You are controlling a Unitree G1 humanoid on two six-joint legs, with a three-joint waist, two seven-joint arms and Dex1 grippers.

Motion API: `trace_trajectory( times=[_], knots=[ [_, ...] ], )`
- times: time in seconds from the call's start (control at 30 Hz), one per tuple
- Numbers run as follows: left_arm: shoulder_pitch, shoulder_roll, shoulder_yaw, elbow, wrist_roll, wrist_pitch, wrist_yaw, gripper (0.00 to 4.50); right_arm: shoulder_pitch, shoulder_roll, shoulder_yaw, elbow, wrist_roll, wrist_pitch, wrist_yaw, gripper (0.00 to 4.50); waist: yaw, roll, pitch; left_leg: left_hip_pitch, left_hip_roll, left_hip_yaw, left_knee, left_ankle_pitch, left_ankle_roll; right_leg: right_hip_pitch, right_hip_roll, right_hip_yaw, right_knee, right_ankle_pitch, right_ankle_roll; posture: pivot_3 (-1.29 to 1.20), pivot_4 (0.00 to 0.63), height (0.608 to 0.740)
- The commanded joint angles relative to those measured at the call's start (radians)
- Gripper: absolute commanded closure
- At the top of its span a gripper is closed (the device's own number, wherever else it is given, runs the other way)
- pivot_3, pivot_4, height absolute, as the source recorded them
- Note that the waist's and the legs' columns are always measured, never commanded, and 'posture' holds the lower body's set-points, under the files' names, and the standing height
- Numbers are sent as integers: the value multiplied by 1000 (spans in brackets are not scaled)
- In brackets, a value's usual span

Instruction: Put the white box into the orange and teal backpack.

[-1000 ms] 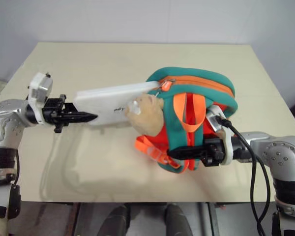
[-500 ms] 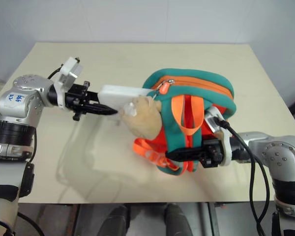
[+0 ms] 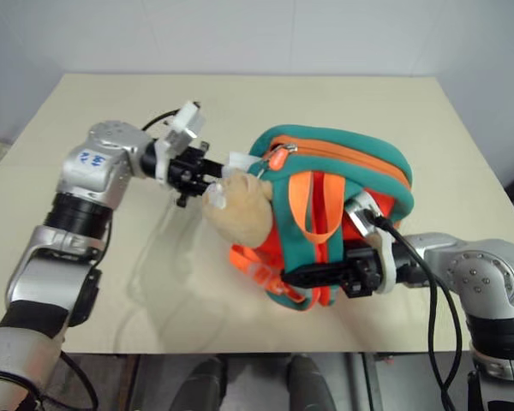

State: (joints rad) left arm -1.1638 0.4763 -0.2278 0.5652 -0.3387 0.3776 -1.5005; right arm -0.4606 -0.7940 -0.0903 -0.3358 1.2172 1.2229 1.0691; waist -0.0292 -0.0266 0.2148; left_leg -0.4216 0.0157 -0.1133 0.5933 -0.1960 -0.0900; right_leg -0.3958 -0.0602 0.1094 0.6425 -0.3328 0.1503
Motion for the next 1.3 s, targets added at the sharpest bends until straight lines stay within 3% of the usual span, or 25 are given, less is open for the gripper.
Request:
trace_trajectory(
  times=[0.03, 0.2, 0.33, 0.57, 0.7, 0.97, 1.3],
  knots=[
    [-32, -63, -15, -9, 21, -38, -16, 3185, -3, 9, 4, -34, 27, -7, 4, 4474, -2, 0, 0, 0, 0, 0, 0, 0, 0, 0, 0, 0, 0, 0, 0, 0, 150, 740],
    [-37, -128, -6, 4, 54, -46, 17, 3185, 7, 19, 7, -41, 26, -16, -3, 4474, 1, 0, 0, 0, 0, 0, 1, 0, 0, 0, 0, 0, 1, 0, 0, 0, 150, 740],
    [-19, -117, -14, -12, 92, -52, 14, 3185, 13, 26, 7, -46, 26, -21, -10, 4474, 2, 0, 0, 0, -1, -1, 2, 0, 0, 1, 0, 0, 1, 0, 0, 0, 150, 740],
    [18, -71, 74, -29, 56, -48, 25, 1069, 26, 28, 4, -51, 25, -31, -17, 4474, -6, 0, 0, 0, 0, -1, 1, 0, 0, 0, 0, 0, 2, 0, 0, 0, 150, 740],
    [60, 32, 117, -78, 23, -17, -30, 52, 22, 28, 7, -46, 21, -34, -14, 4474, -15, 0, 0, 1, 0, -1, 1, 0, 0, 0, 1, 0, 2, 0, 0, 0, 150, 740],
    [86, 206, 163, -134, -22, 14, -98, 52, 17, 27, 18, -36, 9, -39, -2, 4474, -14, 0, 0, 0, 0, -1, 2, 0, 0, 0, 1, 0, 2, 0, 0, 0, 150, 740],
    [210, 239, 215, -488, -266, 233, -18, 52, 34, 22, 27, -44, -1, -52, 8, 4474, -12, 0, 0, 1, 0, -1, 1, 0, 0, 1, 0, 0, 3, 0, 0, 0, 150, 740]
  ],
)
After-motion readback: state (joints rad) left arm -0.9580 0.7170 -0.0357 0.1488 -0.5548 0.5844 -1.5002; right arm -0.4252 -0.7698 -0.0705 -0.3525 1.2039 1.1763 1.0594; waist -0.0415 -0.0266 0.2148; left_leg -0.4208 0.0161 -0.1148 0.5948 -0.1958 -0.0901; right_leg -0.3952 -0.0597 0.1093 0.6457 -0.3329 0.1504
